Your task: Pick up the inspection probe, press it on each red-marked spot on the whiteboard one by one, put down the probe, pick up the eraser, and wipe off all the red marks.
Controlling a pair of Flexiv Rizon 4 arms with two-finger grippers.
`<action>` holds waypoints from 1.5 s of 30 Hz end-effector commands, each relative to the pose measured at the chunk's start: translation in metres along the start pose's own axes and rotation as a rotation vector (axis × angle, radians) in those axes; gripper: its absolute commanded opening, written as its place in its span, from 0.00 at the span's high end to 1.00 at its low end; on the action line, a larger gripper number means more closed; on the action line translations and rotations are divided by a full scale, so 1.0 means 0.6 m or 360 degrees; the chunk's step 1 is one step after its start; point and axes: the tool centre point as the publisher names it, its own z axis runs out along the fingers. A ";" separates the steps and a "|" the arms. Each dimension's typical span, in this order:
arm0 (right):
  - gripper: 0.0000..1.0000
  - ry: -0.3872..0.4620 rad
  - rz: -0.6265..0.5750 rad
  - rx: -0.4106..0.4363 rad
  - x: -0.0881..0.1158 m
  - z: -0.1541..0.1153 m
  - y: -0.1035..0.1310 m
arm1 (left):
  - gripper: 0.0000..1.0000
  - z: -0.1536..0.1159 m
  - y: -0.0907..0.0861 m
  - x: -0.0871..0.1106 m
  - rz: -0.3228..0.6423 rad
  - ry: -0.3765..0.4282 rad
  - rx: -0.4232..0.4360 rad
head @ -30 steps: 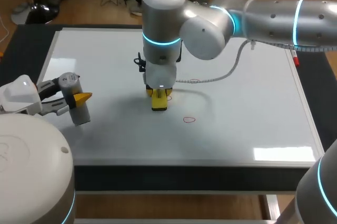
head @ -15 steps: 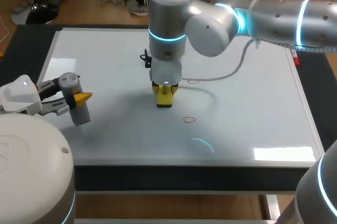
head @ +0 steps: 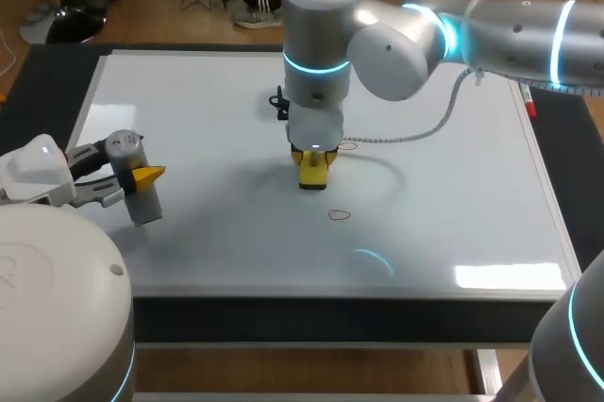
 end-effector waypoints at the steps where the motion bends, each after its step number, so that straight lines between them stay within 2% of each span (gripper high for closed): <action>1: 1.00 -0.0004 -0.0013 0.0029 0.013 -0.022 0.005 | 1.00 0.000 -0.001 0.001 0.0003 -0.0001 0.0003; 9: 1.00 0.0004 -0.0053 0.0096 0.028 -0.066 -0.005 | 1.00 0.000 -0.001 0.001 0.0003 -0.0001 0.0003; 14: 1.00 -0.0079 -0.0021 0.0062 0.054 -0.089 -0.016 | 1.00 0.000 -0.001 0.001 0.0003 -0.0001 0.0003; 21: 1.00 -0.0088 0.0019 0.0079 0.093 -0.102 -0.024 | 1.00 0.000 -0.001 0.001 0.0003 -0.0001 0.0003; 32: 1.00 -0.0046 0.0192 0.0121 0.220 -0.120 -0.045 | 1.00 0.000 -0.001 0.001 0.0003 -0.0001 0.0003; 38: 1.00 -0.0080 0.0346 0.0082 0.302 -0.118 -0.052 | 1.00 0.000 -0.001 0.001 0.0003 -0.0001 0.0003; 43: 1.00 -0.0055 0.0457 0.0074 0.368 -0.113 -0.056 | 1.00 0.000 -0.001 0.001 0.0003 -0.0001 0.0003; 45: 1.00 -0.0097 0.0472 0.0066 0.390 -0.112 -0.055 | 1.00 0.000 -0.001 0.001 0.0003 -0.0001 0.0003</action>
